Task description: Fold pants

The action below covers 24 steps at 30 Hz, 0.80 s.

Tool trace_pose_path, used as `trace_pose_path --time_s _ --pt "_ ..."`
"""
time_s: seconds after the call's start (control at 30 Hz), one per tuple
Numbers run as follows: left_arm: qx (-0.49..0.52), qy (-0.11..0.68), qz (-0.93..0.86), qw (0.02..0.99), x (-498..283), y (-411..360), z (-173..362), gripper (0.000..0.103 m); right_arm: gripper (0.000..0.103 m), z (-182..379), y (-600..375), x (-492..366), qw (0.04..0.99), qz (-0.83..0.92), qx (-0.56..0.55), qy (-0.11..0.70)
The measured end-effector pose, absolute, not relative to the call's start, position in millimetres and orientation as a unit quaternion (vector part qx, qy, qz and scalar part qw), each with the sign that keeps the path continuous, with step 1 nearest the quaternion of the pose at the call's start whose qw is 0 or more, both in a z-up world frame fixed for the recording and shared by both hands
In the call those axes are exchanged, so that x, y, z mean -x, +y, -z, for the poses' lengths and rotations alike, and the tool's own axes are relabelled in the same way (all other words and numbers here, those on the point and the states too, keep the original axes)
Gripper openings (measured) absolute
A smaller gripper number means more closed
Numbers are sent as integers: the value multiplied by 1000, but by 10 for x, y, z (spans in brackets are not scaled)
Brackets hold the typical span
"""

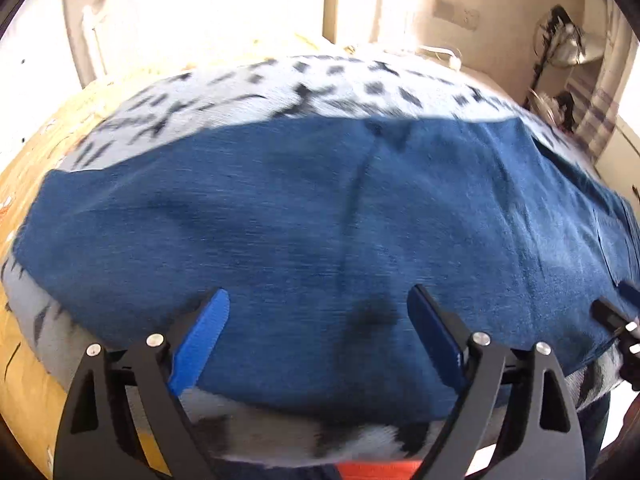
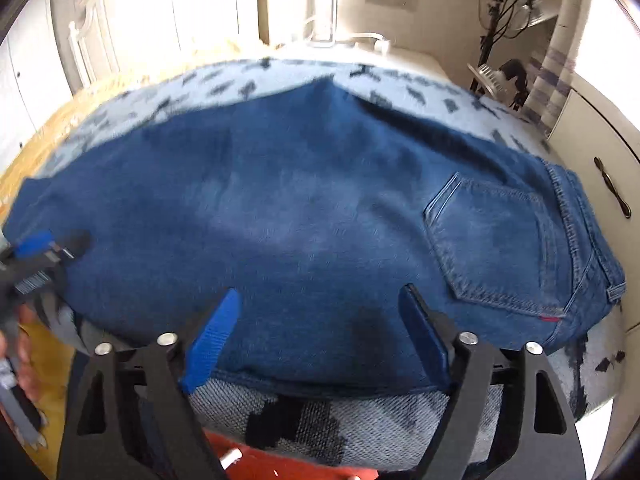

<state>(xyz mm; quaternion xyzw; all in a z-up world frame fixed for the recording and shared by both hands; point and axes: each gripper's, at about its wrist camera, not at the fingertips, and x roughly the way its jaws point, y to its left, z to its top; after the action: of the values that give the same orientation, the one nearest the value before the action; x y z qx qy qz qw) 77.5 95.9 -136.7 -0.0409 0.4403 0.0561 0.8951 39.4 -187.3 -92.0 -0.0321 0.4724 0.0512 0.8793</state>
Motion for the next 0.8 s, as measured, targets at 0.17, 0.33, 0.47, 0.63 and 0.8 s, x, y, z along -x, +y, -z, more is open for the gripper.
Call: trace_pose_path --time_s 0.17,0.33,0.47,0.63,0.8 --pt "69 426 -85 898 -625 1557 1312 72 71 1022 -1811 -323 875 -52 53 478" --pt "93 427 -71 897 -615 1929 1354 49 70 997 -1797 -334 868 -57 51 490" --pt "96 420 -63 900 -576 1931 1341 55 64 721 -2399 -335 891 -7 -3 454" --pt "89 386 -29 918 -412 1728 1209 56 73 739 -3930 -273 853 143 -156 478" --pt "47 341 100 933 -287 972 938 56 75 860 -4899 -86 818 168 -318 449"
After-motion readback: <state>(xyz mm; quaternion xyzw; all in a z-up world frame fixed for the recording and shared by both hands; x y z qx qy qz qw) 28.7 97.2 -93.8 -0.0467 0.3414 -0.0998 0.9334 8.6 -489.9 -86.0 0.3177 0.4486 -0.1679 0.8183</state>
